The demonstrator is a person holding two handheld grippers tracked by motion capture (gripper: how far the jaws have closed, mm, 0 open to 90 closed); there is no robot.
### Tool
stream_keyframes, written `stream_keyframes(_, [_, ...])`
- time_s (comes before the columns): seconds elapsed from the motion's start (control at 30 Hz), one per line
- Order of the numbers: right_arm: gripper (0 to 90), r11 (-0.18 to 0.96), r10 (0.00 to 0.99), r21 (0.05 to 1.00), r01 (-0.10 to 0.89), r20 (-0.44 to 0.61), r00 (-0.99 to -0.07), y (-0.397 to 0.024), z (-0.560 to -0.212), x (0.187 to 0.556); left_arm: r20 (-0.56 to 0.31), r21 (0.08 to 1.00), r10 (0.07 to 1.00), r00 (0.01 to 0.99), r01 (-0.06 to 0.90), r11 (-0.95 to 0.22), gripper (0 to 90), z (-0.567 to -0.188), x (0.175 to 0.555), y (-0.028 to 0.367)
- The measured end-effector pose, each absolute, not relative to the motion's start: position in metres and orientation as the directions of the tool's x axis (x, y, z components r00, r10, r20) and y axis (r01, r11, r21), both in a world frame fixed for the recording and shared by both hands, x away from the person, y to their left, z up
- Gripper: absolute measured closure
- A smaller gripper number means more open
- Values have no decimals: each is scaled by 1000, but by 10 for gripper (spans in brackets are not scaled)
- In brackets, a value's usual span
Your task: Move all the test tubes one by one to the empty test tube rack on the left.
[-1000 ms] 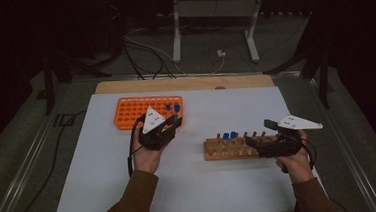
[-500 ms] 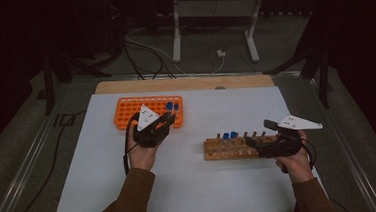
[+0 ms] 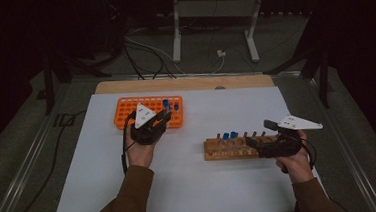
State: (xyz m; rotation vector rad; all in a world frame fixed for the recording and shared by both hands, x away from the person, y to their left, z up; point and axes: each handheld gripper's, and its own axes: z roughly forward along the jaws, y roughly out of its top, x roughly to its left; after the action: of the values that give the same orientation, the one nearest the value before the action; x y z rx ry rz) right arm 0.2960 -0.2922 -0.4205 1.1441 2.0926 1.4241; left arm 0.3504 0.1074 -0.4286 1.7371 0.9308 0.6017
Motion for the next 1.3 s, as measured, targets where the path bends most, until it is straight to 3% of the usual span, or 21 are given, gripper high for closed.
stream_keyframes(1.3, [0, 170, 778, 891, 422, 141, -612, -291, -423, 297, -3, 924, 872, 489, 334, -184, 781, -442, 381, 109])
